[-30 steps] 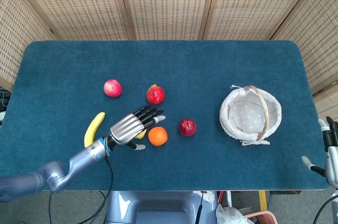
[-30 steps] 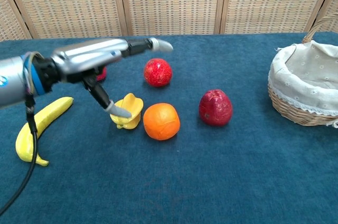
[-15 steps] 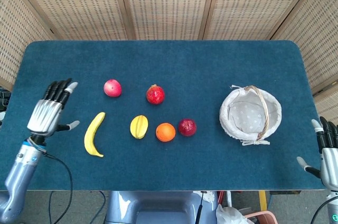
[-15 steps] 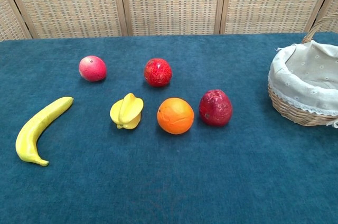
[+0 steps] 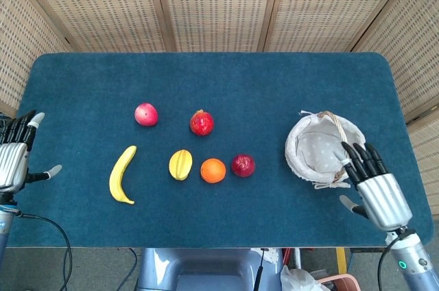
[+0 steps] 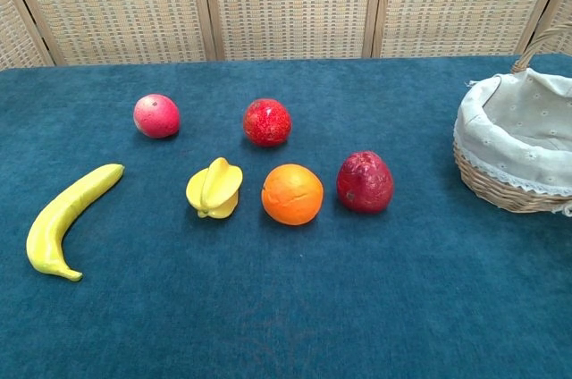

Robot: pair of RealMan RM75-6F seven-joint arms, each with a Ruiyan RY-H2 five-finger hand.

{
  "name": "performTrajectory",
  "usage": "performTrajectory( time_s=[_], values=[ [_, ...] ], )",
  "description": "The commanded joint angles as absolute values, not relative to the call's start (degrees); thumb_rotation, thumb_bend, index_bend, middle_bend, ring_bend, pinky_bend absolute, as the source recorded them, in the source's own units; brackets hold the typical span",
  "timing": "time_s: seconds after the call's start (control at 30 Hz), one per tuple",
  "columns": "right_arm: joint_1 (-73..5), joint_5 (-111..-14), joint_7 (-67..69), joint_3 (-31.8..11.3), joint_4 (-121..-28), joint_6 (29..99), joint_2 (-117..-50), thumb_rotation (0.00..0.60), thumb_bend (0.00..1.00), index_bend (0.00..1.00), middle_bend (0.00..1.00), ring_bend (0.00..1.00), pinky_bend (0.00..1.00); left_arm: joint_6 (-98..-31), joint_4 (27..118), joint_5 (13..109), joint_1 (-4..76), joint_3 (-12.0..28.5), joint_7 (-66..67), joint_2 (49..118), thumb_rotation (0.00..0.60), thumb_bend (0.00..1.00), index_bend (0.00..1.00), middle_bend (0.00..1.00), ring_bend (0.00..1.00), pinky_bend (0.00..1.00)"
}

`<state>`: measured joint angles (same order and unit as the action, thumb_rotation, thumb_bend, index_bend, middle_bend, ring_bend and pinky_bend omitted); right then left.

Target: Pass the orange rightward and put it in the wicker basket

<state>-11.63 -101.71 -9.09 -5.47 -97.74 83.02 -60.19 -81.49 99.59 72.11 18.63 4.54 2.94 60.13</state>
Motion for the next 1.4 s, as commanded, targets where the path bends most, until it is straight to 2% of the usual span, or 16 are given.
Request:
performTrajectory(
  time_s=[0.03,0.17,0.2,0.23,0.3,0.37,0.53,0.83,1.1,1.2,1.3,1.37,1.4],
  values=[
    [-18.8,-103.9,-7.1,-5.9,-103.9,73.4,-57.0,0.600,0.00,0.00,0.00,0.00,0.00,-81.3,99.5,72.2,18.5,4.7,3.0,60.0,0.600,0.00,0.00,0.00,0.00,0.00],
    [-26.0,-100.4,-4.8,-8.1,-108.3,62.9,-55.7,0.600,0.00,0.00,0.00,0.00,0.00,-80.6,99.5,72.7,18.4,4.8,2.9,59.9,0.600,0.01,0.00,0.00,0.00,0.00],
    [-29.3,-99.0,-4.5,-9.8,-108.7,59.1,-56.7,0.600,0.00,0.00,0.00,0.00,0.00,-80.5,99.5,72.7,18.3,5.0,2.7,59.8,0.600,0.01,0.00,0.00,0.00,0.00],
    [-35.4,-93.8,-4.1,-12.8,-107.8,51.0,-60.3,0.600,0.00,0.00,0.00,0.00,0.00,-80.5,99.5,72.4,18.1,5.4,2.0,59.5,0.600,0.01,0.00,0.00,0.00,0.00],
    [-40.1,-87.9,-5.7,-14.8,-105.9,44.7,-63.7,0.600,0.00,0.00,0.00,0.00,0.00,-80.1,99.4,72.2,18.0,5.7,1.5,59.1,0.600,0.01,0.00,0.00,0.00,0.00],
    [-44.2,-82.8,-9.1,-16.0,-103.0,40.6,-67.9,0.600,0.00,0.00,0.00,0.00,0.00,-79.6,99.3,72.0,17.9,6.1,0.9,58.8,0.600,0.01,0.00,0.00,0.00,0.00],
    [-51.3,-72.2,-17.7,-16.1,-96.8,35.7,-77.0,0.600,0.00,0.00,0.00,0.00,0.04,-78.2,98.8,71.5,17.9,6.8,-0.2,58.4,0.600,0.01,0.00,0.00,0.00,0.00],
    [-59.4,-57.0,-30.3,-13.0,-89.1,37.1,-88.2,0.600,0.00,0.00,0.02,0.00,0.18,-76.0,98.4,71.6,17.9,7.5,-2.3,57.7,0.600,0.02,0.00,0.00,0.00,0.00],
    [-62.2,-49.5,-34.5,-10.6,-84.6,40.4,-93.2,0.600,0.00,0.03,0.09,0.05,0.24,-75.4,98.3,72.1,17.7,7.9,-3.4,57.4,0.600,0.02,0.00,0.00,0.00,0.00],
    [-62.9,-48.4,-35.2,-10.0,-82.8,41.1,-94.6,0.600,0.00,0.09,0.15,0.10,0.28,-75.3,98.3,72.2,17.5,8.0,-3.6,57.3,0.600,0.02,0.00,0.00,0.00,0.00],
    [-63.0,-48.2,-35.1,-9.8,-81.4,42.2,-95.9,0.600,0.05,0.26,0.32,0.26,0.41,-75.1,98.3,72.2,17.5,8.2,-3.8,57.2,0.600,0.02,0.00,0.00,0.00,0.00],
    [-62.8,-48.8,-34.2,-9.9,-80.5,43.3,-96.8,0.600,0.13,0.41,0.47,0.39,0.50,-75.0,98.3,72.2,17.4,8.3,-3.9,57.2,0.600,0.02,0.00,0.00,0.00,0.00],
    [-62.6,-49.2,-33.7,-10.0,-80.3,43.6,-97.1,0.600,0.16,0.45,0.50,0.41,0.52,-75.0,98.3,72.2,17.4,8.3,-3.9,57.2,0.600,0.02,0.00,0.00,0.00,0.00]
  ],
)
